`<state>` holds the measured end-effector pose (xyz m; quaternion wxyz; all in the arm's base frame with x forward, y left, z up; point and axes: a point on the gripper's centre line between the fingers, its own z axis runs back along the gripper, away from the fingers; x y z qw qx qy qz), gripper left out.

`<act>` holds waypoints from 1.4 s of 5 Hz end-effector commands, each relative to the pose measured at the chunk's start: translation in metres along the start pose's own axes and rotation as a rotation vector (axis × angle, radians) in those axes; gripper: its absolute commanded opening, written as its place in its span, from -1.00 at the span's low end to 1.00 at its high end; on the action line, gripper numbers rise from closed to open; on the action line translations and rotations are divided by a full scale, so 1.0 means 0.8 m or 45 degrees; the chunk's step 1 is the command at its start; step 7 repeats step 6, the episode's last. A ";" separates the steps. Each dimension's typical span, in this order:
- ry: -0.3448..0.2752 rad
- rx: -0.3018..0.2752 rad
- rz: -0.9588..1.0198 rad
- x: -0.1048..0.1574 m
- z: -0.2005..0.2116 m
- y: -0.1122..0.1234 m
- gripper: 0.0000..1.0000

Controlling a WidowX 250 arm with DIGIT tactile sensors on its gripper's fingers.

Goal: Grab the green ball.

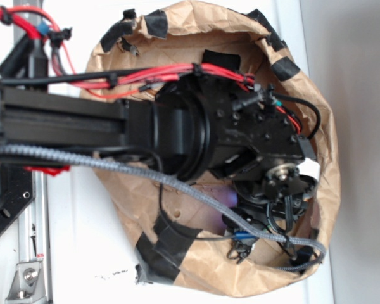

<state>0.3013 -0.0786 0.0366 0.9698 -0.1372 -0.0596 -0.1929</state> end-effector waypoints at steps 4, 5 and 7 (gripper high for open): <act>-0.097 0.395 0.488 -0.106 0.213 0.012 -1.00; -0.056 0.448 0.517 -0.114 0.207 0.018 -1.00; -0.051 0.443 0.544 -0.115 0.203 0.027 -1.00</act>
